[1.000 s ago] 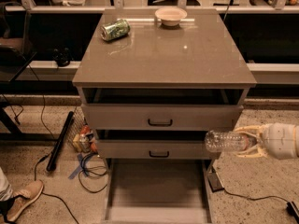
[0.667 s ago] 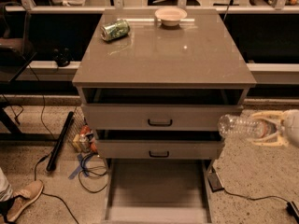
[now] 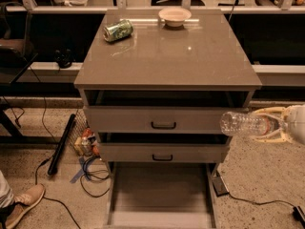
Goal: Pick water bottle from bottom drawer and place on counter
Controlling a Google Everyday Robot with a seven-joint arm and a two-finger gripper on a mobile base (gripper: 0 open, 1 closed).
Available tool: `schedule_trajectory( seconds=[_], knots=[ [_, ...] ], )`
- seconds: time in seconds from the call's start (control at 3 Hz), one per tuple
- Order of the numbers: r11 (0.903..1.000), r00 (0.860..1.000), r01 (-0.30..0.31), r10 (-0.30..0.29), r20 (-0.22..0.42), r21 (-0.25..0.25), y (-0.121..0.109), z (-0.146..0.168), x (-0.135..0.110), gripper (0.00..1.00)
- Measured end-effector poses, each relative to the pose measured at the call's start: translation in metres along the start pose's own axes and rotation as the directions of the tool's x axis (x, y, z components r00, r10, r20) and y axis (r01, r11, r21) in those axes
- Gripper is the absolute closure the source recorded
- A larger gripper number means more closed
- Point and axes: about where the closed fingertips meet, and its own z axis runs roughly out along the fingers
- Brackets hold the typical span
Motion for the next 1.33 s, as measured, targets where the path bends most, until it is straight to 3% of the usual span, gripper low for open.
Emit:
schedule_trajectory(
  seconds=[0.33, 0.67, 1.0, 1.33],
  knots=[
    [0.9996, 0.999, 0.024, -0.024, -0.032, -0.018, -0.048, -0.017, -0.019, 1.00],
    [0.9999, 0.997, 0.011, -0.012, -0.080, -0.004, -0.103, -0.018, -0.035, 1.00],
    [0.9969, 0.989, -0.074, 0.077, -0.124, 0.027, -0.158, 0.006, -0.043, 1.00],
    [0.9919, 0.986, -0.126, 0.127, -0.108, 0.017, -0.185, 0.032, -0.049, 1.00]
  ],
)
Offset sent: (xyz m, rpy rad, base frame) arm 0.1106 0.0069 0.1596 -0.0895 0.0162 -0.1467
